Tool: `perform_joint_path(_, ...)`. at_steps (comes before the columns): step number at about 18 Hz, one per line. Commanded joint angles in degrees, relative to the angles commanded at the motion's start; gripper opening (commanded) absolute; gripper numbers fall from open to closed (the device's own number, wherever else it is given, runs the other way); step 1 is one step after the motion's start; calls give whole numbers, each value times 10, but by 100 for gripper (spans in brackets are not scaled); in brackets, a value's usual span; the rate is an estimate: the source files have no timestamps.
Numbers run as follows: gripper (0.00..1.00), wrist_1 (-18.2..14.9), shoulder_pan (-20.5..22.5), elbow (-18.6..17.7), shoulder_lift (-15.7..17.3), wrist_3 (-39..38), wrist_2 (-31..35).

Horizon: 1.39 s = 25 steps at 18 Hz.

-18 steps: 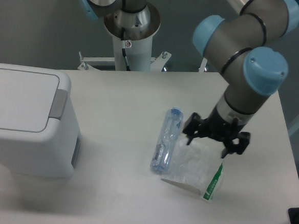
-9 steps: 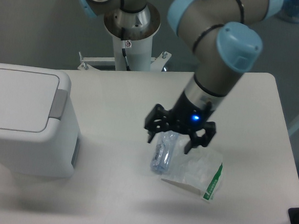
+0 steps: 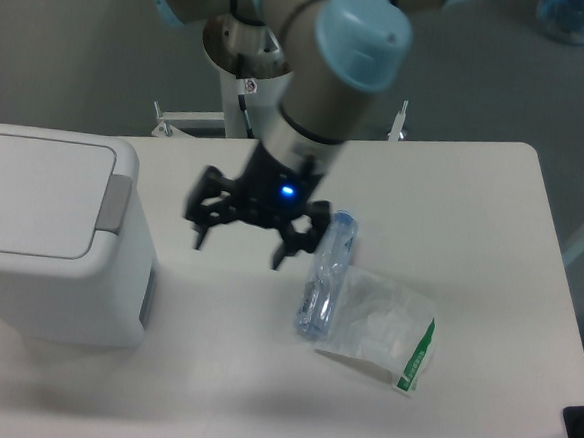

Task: Open the trash can
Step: 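Move the gripper over the bottle toward the trash can lid, then lower the gripper onto the lid's edge beside the grey button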

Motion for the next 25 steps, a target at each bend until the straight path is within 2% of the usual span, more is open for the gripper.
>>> perform_joint_path(5,100,10,-9,-47,39,1,-9)
perform_joint_path(9,100,18,-11,-49,38,3,-6)
perform_joint_path(15,100,26,-12,-77,37,1,-6)
perform_joint_path(17,100,48,-18,-84,37,-6,-8)
perform_joint_path(19,100,54,-29,-91,37,-18,-7)
perform_joint_path(25,100,55,-31,-93,38,-26,-6)
